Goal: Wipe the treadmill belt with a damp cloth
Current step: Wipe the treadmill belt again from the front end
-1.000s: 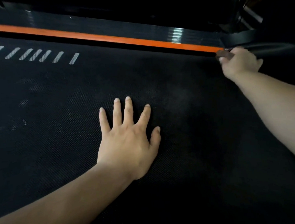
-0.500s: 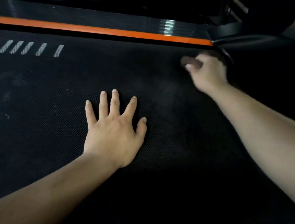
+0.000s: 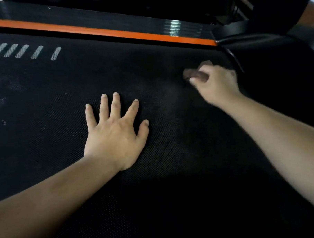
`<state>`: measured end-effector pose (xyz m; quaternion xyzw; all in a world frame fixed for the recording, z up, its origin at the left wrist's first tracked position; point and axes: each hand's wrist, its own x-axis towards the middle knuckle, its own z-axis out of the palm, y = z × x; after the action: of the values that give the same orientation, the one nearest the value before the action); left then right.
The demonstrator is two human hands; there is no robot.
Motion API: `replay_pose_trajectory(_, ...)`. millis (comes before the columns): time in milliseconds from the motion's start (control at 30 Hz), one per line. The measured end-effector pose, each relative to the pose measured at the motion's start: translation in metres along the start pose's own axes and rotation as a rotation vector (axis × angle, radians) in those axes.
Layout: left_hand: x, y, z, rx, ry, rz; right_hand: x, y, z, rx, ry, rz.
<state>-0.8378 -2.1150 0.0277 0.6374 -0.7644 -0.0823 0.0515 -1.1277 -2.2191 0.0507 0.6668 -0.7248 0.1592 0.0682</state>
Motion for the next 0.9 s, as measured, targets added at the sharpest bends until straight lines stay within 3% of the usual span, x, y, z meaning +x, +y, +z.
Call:
replay_pose_trajectory(100,0.0,-0.001,0.0,0.009,0.007,0.001,0.022,0.046,-0.017,-0.129,0.045,0.293)
replay_pose_trajectory(167,0.0,0.0,0.001,0.012,0.011,0.007,0.022,0.055,-0.021,-0.126,0.06,0.39)
replay_pose_trajectory(267,0.0,0.0,0.001,0.015,0.008,0.008,-0.005,0.017,-0.011,-0.003,0.039,0.285)
replay_pose_trajectory(367,0.0,-0.001,0.001,0.011,0.004,0.004,-0.033,0.002,-0.007,-0.019,0.002,0.021)
replay_pose_trajectory(467,0.0,0.0,0.0,0.006,0.009,0.009,-0.02,0.041,-0.022,-0.231,0.032,0.157)
replay_pose_trajectory(567,0.0,-0.002,0.001,0.018,0.013,0.013,-0.015,0.062,-0.033,-0.219,0.025,0.36)
replay_pose_trajectory(667,0.0,-0.001,0.001,0.018,0.009,0.014,-0.039,0.017,-0.021,-0.034,0.026,0.276)
replay_pose_trajectory(733,0.0,-0.001,0.001,0.021,0.002,0.009,-0.064,-0.008,-0.014,0.063,-0.004,0.114)
replay_pose_trajectory(800,0.0,-0.001,0.001,0.016,0.001,0.009,-0.074,-0.011,-0.019,0.019,-0.019,0.015)
replay_pose_trajectory(900,0.0,-0.002,0.001,0.018,0.006,0.01,-0.058,0.03,-0.031,-0.154,0.03,0.176)
